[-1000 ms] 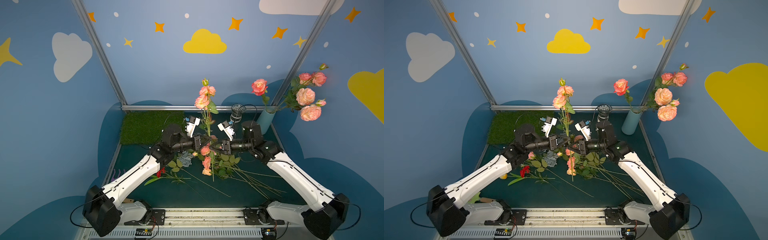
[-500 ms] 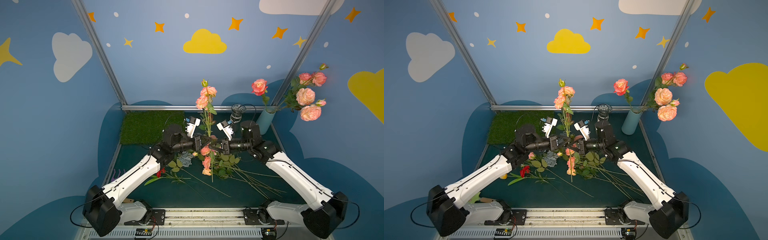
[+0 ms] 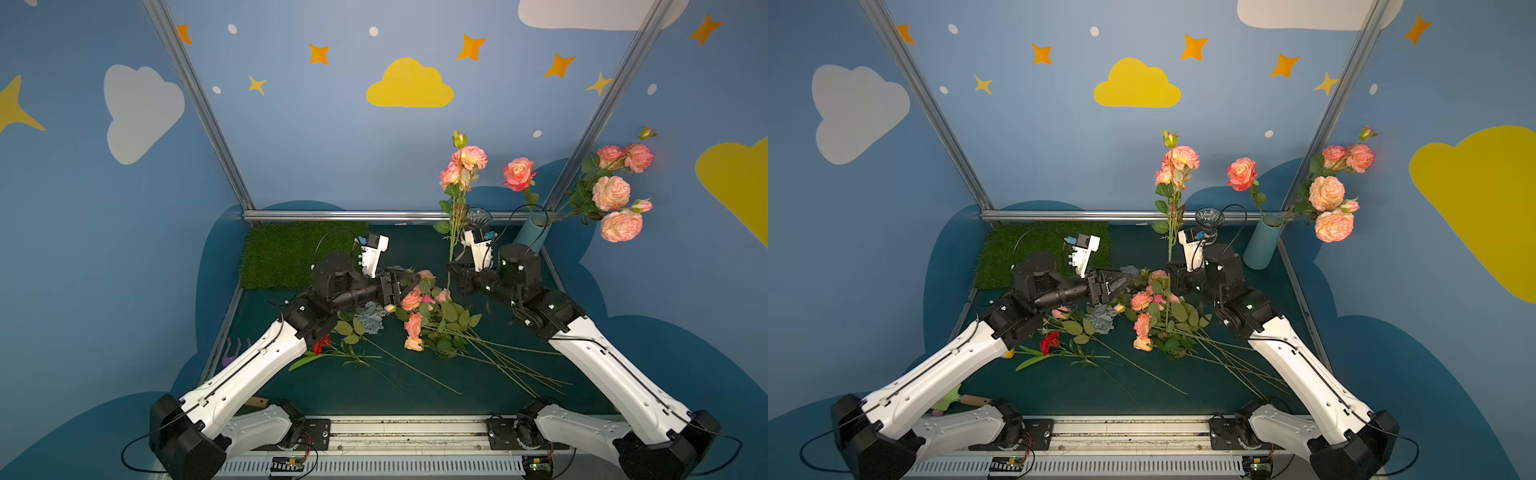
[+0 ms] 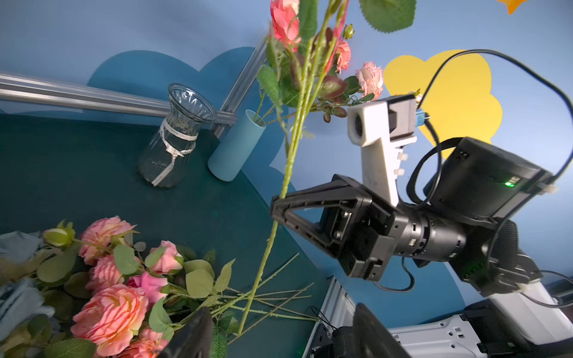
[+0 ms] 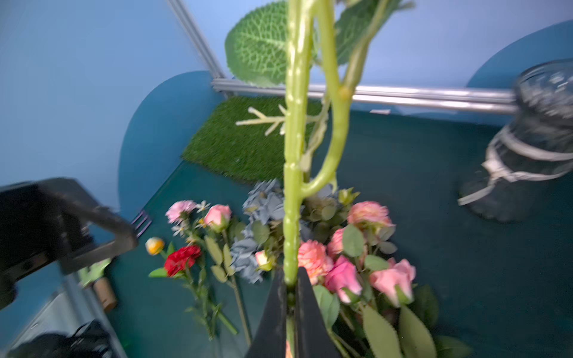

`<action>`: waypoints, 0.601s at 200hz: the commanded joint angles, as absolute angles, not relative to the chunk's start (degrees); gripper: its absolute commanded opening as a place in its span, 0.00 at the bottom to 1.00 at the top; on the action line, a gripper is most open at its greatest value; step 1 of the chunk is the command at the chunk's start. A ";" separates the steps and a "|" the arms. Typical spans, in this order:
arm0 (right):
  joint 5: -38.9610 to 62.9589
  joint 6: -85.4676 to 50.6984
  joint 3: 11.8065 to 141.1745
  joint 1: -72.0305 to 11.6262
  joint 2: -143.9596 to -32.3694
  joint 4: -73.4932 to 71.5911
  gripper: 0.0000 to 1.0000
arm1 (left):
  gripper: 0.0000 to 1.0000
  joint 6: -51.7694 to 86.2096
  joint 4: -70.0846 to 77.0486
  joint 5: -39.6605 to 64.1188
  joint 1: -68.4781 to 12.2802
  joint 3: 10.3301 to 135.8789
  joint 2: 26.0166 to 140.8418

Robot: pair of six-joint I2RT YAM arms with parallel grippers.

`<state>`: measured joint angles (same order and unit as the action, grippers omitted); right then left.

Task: Place the pink flowers into the vase
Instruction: Pick up the flower at the center of the board, then place the flower in the vase.

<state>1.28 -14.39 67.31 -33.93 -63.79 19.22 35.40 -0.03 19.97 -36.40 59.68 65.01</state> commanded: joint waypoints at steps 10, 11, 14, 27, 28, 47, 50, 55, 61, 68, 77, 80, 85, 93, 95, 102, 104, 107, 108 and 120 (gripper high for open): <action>-14.87 -8.47 74.66 -33.02 -63.91 13.95 0.00 | 0.72 33.75 -2.72 14.86 -35.38 56.64 63.34; -15.13 -8.32 74.94 -33.03 -63.99 13.88 0.00 | 0.72 33.80 -2.77 14.81 -35.31 56.58 63.31; -15.96 -8.02 75.74 -32.81 -64.18 13.69 0.00 | 0.72 33.81 -2.80 14.80 -35.25 56.46 63.21; -18.44 -6.32 78.70 -31.42 -65.21 11.92 0.00 | 0.72 33.77 -2.97 14.30 -34.98 55.83 63.03; -18.58 -6.28 78.94 -31.27 -65.30 11.81 0.00 | 0.72 33.76 -2.98 14.27 -34.98 55.78 63.02; -20.32 -4.71 82.54 -28.01 -66.84 8.64 0.00 | 0.72 33.53 -3.25 13.74 -34.73 54.97 62.85; -20.70 -4.41 83.15 -27.48 -67.14 8.23 0.00 | 0.72 33.52 -3.33 13.77 -34.70 54.83 62.80; -21.52 -3.87 84.20 -26.79 -67.80 7.57 0.00 | 0.71 33.62 -3.30 13.72 -34.58 54.55 62.72; -22.57 -2.70 85.26 -26.10 -68.45 6.34 0.00 | 0.71 33.76 -3.06 13.79 -34.35 53.98 62.53; -23.93 -1.33 86.37 -25.53 -69.44 4.91 0.00 | 0.72 34.03 -2.53 13.79 -34.17 53.37 62.42; -26.34 0.76 87.27 -24.93 -70.63 2.42 0.00 | 0.71 34.59 -1.85 13.78 -33.88 52.47 62.12; -27.14 1.51 87.45 -24.81 -71.07 1.31 0.00 | 0.72 34.72 -1.51 13.73 -33.80 52.14 62.08; -28.21 2.81 87.60 -24.40 -71.84 -0.31 0.00 | 0.72 35.04 -0.97 13.80 -33.63 51.68 61.98; -29.35 3.80 88.40 -23.60 -73.24 -1.80 0.00 | 0.72 35.15 -0.40 13.74 -33.32 51.13 62.00; -29.60 4.00 88.59 -23.32 -73.62 -2.05 0.00 | 0.71 35.15 -0.36 13.76 -33.20 51.08 62.04; -30.78 4.81 88.88 -22.68 -74.75 -3.48 0.00 | 0.72 35.28 -0.21 13.72 -32.99 50.76 62.08; -31.18 5.27 88.80 -22.54 -75.05 -4.17 0.00 | 0.71 35.32 -0.18 13.76 -32.86 50.68 62.17; -31.86 5.88 88.78 -22.38 -75.58 -5.08 0.00 | 0.72 35.32 -0.18 13.87 -32.73 50.53 62.33; -32.06 6.06 88.78 -22.27 -75.72 -5.40 0.00 | 0.71 35.28 -0.13 13.88 -32.67 50.49 62.37; -34.58 7.81 89.38 -21.41 -77.89 -7.39 0.00 | 0.72 35.48 0.27 14.31 -31.90 49.87 62.60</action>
<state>-27.24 1.96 88.14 -22.92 -73.97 0.08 35.18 -2.00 14.28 -33.15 50.89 62.89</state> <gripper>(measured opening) 0.062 0.715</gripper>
